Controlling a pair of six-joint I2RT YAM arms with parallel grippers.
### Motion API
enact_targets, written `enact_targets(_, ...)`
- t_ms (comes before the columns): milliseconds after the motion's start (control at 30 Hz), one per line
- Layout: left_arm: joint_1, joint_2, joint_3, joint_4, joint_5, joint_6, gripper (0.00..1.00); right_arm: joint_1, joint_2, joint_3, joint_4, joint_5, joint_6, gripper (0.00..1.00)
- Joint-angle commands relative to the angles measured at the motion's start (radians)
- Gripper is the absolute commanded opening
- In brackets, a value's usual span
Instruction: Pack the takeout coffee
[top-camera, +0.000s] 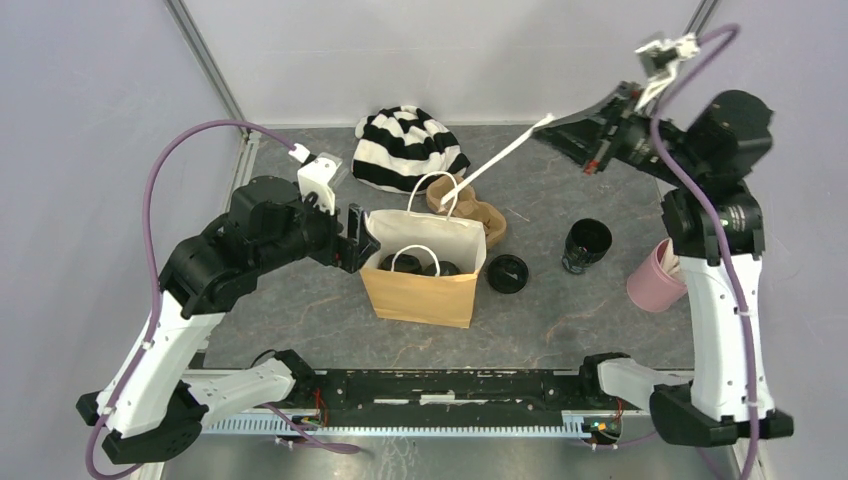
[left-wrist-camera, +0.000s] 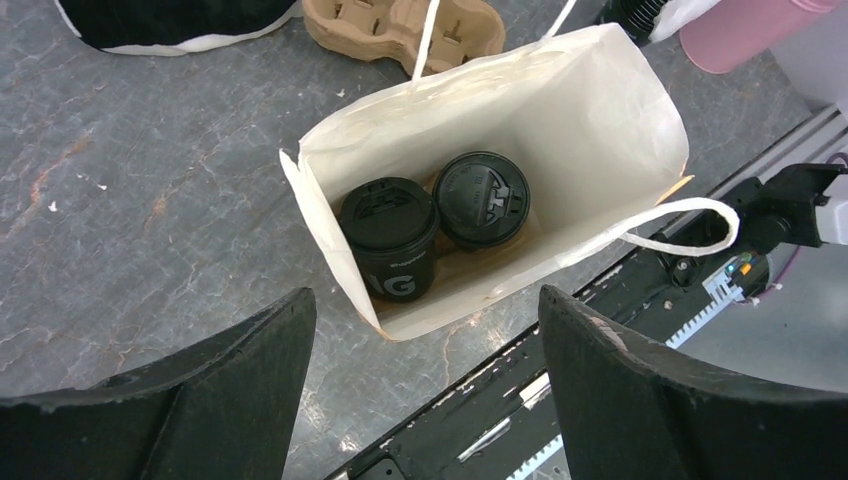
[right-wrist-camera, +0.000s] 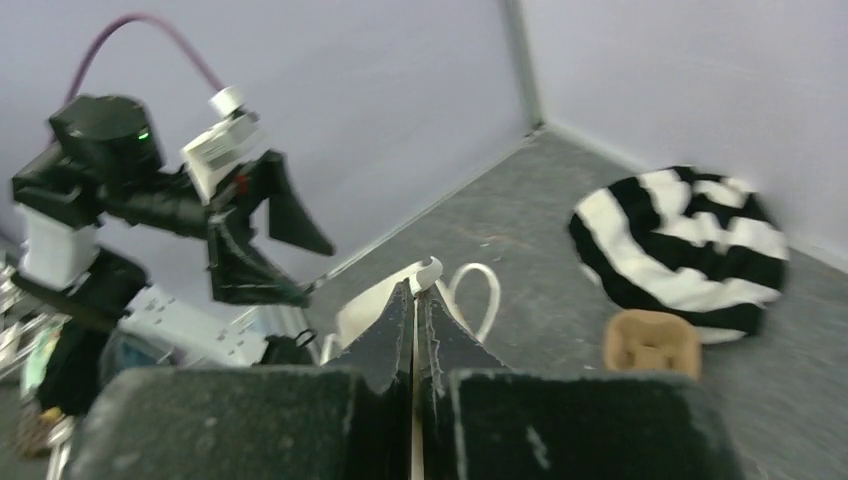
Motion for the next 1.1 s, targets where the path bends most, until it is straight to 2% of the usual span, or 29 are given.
enact_targets(0, -0.007, -0.004, 0.04, 0.037, -0.041, -0.035, 0.87, 0.22, 0.053, 0.094, -0.124, 0.183, -0.123, 0.0)
enact_targets(167, -0.007, -0.013, 0.071, 0.008, -0.082, -0.042, 0.87, 0.552, 0.146, 0.144, -0.218, 0.522, -0.288, 0.0)
enact_targets(267, -0.007, -0.015, 0.085, -0.008, -0.1, -0.045, 0.87, 0.722, 0.229, 0.235, -0.296, 0.748, -0.399, 0.0)
enact_targets(333, -0.007, -0.018, 0.09, -0.016, -0.108, -0.049, 0.87, 0.787, 0.299, 0.325, -0.361, 0.876, -0.456, 0.0)
enact_targets(433, -0.007, -0.021, 0.093, -0.021, -0.114, -0.049, 0.87, 0.846, 0.39, 0.444, -0.442, 0.981, -0.52, 0.0)
enact_targets(633, -0.007, -0.014, 0.092, -0.031, -0.12, -0.033, 0.87, 0.909, 0.437, 0.453, -0.527, 1.111, -0.612, 0.0)
enact_targets(833, -0.007, -0.003, 0.083, -0.026, -0.121, -0.012, 0.87, 0.933, 0.442, 0.367, -0.514, 1.1, -0.628, 0.0)
enact_targets(1067, -0.007, 0.008, 0.082, -0.021, -0.125, 0.01, 0.87, 0.967, 0.455, 0.246, -0.405, 1.111, -0.65, 0.0)
